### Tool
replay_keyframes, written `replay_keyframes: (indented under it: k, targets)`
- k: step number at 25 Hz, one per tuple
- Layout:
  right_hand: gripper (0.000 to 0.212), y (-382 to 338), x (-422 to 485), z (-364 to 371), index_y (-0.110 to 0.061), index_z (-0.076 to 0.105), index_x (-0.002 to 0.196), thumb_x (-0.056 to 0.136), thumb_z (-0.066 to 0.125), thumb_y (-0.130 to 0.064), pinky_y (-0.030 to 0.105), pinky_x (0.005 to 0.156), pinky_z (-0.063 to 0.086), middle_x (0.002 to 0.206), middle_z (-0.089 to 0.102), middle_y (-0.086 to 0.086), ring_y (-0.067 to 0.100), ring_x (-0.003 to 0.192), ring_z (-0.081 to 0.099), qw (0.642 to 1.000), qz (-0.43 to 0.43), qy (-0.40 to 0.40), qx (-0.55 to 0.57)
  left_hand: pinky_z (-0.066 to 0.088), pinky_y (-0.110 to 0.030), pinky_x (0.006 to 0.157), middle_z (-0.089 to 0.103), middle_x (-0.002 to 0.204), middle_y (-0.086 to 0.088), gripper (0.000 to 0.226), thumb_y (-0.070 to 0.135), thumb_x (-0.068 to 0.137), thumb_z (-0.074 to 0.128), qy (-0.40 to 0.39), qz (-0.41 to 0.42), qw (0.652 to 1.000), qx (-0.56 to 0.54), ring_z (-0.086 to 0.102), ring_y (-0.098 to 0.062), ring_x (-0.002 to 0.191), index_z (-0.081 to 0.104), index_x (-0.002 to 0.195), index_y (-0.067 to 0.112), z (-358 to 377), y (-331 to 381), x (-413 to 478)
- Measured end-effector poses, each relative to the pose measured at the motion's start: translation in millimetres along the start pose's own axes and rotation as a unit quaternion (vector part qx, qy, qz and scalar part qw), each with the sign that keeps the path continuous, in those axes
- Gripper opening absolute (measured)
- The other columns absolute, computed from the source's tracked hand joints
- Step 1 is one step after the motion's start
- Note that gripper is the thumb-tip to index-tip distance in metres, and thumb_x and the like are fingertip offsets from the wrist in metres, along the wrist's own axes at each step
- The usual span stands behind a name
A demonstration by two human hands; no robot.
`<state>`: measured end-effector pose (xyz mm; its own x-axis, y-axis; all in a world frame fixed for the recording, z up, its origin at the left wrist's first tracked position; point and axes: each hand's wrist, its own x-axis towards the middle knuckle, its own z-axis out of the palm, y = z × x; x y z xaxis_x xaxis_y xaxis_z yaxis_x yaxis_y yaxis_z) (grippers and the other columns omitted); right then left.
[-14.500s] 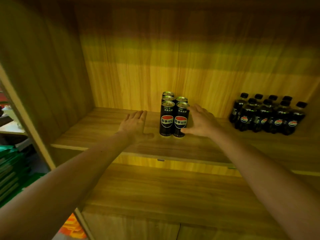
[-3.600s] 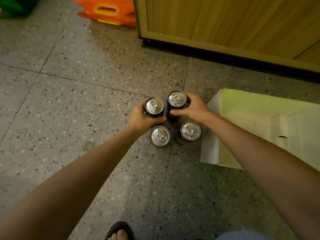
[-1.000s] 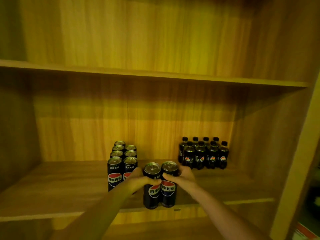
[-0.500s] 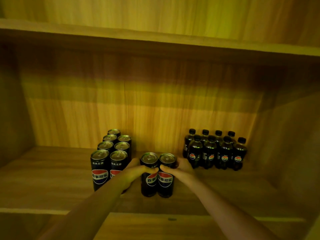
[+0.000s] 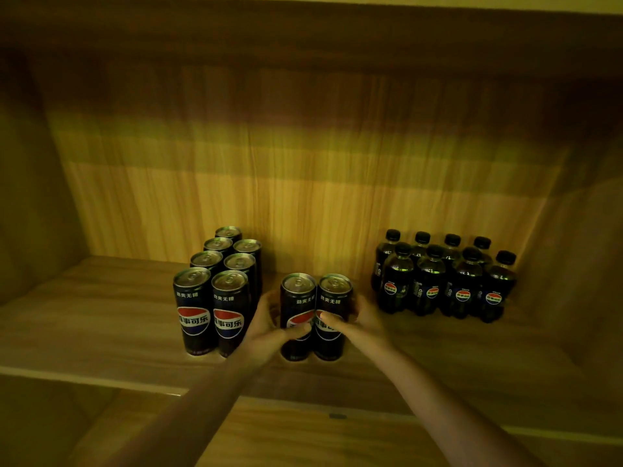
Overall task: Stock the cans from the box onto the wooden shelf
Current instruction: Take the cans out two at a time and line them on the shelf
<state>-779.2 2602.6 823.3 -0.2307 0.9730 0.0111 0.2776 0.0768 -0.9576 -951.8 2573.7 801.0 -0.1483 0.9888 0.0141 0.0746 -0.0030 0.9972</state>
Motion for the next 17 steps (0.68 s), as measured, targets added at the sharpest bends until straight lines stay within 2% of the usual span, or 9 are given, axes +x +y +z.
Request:
replay_keyframes:
  k: [2, 3, 5, 6, 7, 10, 14, 17]
  targets:
    - [0.083, 26.3, -1.0, 7.0, -0.015, 0.033, 0.136, 0.068, 0.076, -0.036, 0.035, 0.102, 0.039, 0.138, 0.046, 0.002, 0.022, 0.128, 0.043, 0.997, 0.041, 0.004, -0.067, 0.045, -0.037, 0.099, 0.053, 0.13, -0.008, 0.082, 0.016, 0.06, 0.084, 0.072, -0.009, 0.995, 0.061, 0.05, -0.023, 0.122, 0.037, 0.127, 0.012, 9.5, -25.0, -7.1]
    - [0.088, 37.9, -1.7, 11.0, -0.016, 0.034, 0.136, 0.064, 0.074, -0.049, 0.04, 0.104, 0.039, 0.14, 0.045, 0.005, 0.024, 0.129, 0.043, 0.989, 0.055, 0.023, -0.137, 0.046, -0.035, 0.096, 0.054, 0.127, -0.009, 0.079, 0.022, 0.058, 0.086, 0.109, -0.009, 0.988, 0.11, 0.052, -0.023, 0.119, 0.041, 0.122, 0.01, 14.3, -33.6, -10.6]
    - [0.098, 57.8, -0.6, 18.0, -0.019, 0.045, 0.127, 0.051, 0.054, -0.082, 0.046, 0.1, 0.041, 0.132, 0.053, 0.004, 0.025, 0.124, 0.047, 0.962, 0.042, 0.043, -0.268, 0.045, -0.031, 0.088, 0.056, 0.12, -0.011, 0.072, 0.03, 0.059, 0.084, 0.151, 0.012, 0.968, 0.2, 0.054, -0.025, 0.112, 0.046, 0.115, 0.007, 20.4, -43.9, -14.7]
    - [0.1, 64.5, 1.3, 20.8, -0.021, 0.05, 0.12, 0.048, 0.042, -0.091, 0.045, 0.098, 0.042, 0.126, 0.057, 0.002, 0.025, 0.121, 0.049, 0.948, 0.018, 0.053, -0.312, 0.045, -0.03, 0.087, 0.056, 0.119, -0.012, 0.069, 0.033, 0.062, 0.082, 0.158, 0.026, 0.96, 0.229, 0.054, -0.025, 0.111, 0.048, 0.115, 0.005, 22.0, -45.1, -14.8]
    - [0.095, 66.8, 2.3, 22.3, -0.021, 0.053, 0.115, 0.052, 0.039, -0.09, 0.043, 0.097, 0.042, 0.123, 0.058, 0.001, 0.024, 0.121, 0.048, 0.938, -0.002, 0.062, -0.342, 0.045, -0.031, 0.087, 0.056, 0.119, -0.013, 0.067, 0.034, 0.065, 0.08, 0.159, 0.041, 0.955, 0.248, 0.055, -0.026, 0.111, 0.049, 0.117, 0.005, 22.0, -45.3, -13.9]
    - [0.064, 65.6, 5.6, 23.4, -0.017, 0.053, 0.115, 0.074, 0.052, -0.065, 0.037, 0.098, 0.04, 0.126, 0.056, 0.002, 0.022, 0.123, 0.043, 0.921, -0.027, 0.079, -0.38, 0.045, -0.035, 0.091, 0.056, 0.123, -0.014, 0.062, 0.033, 0.072, 0.074, 0.149, 0.062, 0.944, 0.288, 0.053, -0.029, 0.115, 0.049, 0.122, 0.006, 17.6, -45.7, -4.9]
    - [0.063, 66.6, 21.9, 24.6, -0.013, 0.051, 0.118, 0.079, 0.047, -0.062, 0.04, 0.1, 0.037, 0.127, 0.054, 0.006, 0.025, 0.123, 0.042, 0.902, -0.025, 0.082, -0.422, 0.039, -0.039, 0.104, 0.047, 0.136, -0.014, 0.062, 0.036, 0.081, 0.065, 0.119, 0.053, 0.933, 0.334, 0.044, -0.03, 0.127, 0.041, 0.131, 0.009, 16.0, -45.7, 12.4]
    - [0.061, 68.9, 33.6, 27.8, -0.012, 0.049, 0.119, 0.081, 0.046, -0.06, 0.041, 0.1, 0.037, 0.127, 0.054, 0.009, 0.027, 0.123, 0.043, 0.902, -0.018, 0.092, -0.422, 0.032, -0.037, 0.108, 0.04, 0.142, -0.014, 0.063, 0.037, 0.086, 0.058, 0.103, 0.048, 0.924, 0.366, 0.038, -0.029, 0.132, 0.033, 0.136, 0.008, 17.7, -46.4, 24.6]
